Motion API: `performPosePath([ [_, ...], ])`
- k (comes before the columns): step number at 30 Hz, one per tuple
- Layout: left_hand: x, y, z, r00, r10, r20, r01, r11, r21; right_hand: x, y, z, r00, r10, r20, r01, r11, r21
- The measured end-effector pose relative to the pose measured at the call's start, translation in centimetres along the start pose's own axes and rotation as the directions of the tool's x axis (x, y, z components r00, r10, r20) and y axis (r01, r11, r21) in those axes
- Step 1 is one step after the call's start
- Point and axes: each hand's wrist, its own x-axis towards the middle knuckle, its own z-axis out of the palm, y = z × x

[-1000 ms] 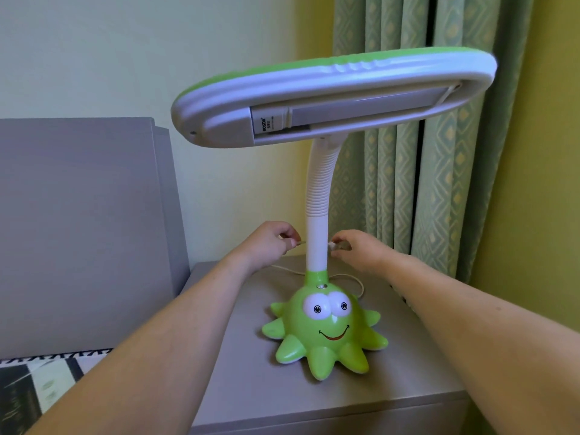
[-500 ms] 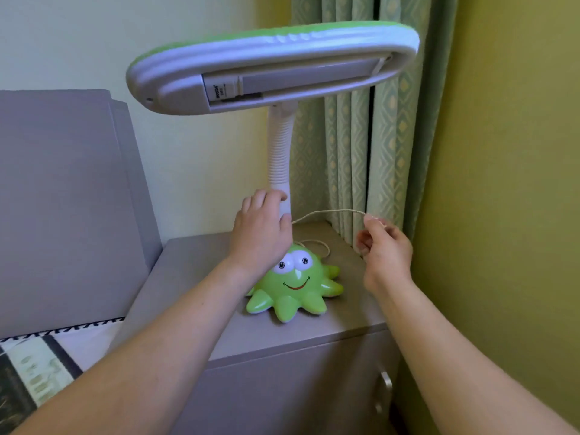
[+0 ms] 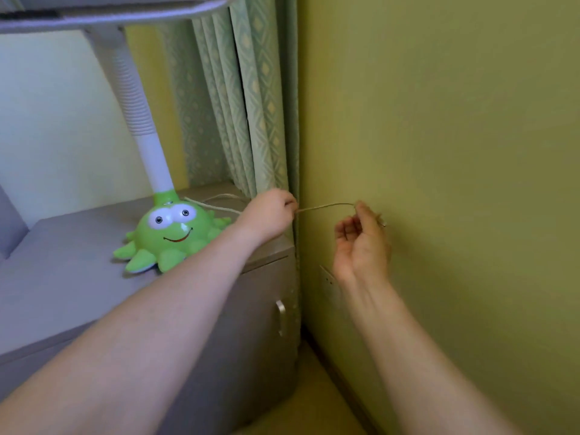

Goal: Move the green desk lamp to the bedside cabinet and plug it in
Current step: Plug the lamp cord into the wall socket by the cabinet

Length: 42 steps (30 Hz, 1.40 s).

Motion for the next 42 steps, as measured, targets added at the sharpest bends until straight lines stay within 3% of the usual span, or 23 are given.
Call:
performPosePath([
  [5, -4.9, 2.2, 3.5, 0.976, 0.163, -0.146, -0.154, 0.986, 0.07, 0.5, -0.4, -5.5, 0.993, 0.063, -0.1, -0.083, 0.976, -0.203],
  [9, -9.5, 1.6, 6.6, 0.991, 0.131, 0.0, -0.131, 0.99, 0.056, 0.5, 0.5, -9.4, 0.96, 0.216, -0.176, -0.266, 0.901, -0.342],
  [13, -13.1, -0.2, 10.7, 0.97, -0.026, 0.241, 0.038, 0.998, -0.044, 0.1, 1.4, -12.4, 0.919, 0.333, -0.211, -0.393, 0.728, -0.562],
  [17, -15.0, -3.7, 14.2, 0.844, -0.23, 0.484, 0.313, 0.945, -0.096, -0.8, 3.1, -15.6, 0.859, 0.421, -0.29, -0.496, 0.547, -0.674],
  [20, -15.3, -6.4, 15.0, 0.816, -0.267, 0.513, 0.377, 0.918, -0.122, -0.5, 4.0, -16.4, 0.842, 0.45, -0.298, -0.504, 0.457, -0.733],
  [27, -13.4, -6.8, 14.8, 0.903, -0.219, 0.37, 0.308, 0.931, -0.199, 1.8, 4.8, -17.5, 0.817, 0.52, -0.249, -0.548, 0.565, -0.617],
  [34, -12.5, -6.0, 15.9, 0.86, -0.304, 0.41, 0.329, 0.944, 0.011, 3.4, 6.4, -18.7, 0.826, 0.512, -0.237, -0.541, 0.598, -0.591],
  [42, -11.6, -4.5, 17.3, 0.819, -0.31, 0.484, 0.276, 0.951, 0.141, 5.1, 5.7, -20.2, 0.779, 0.562, -0.277, -0.59, 0.509, -0.627],
])
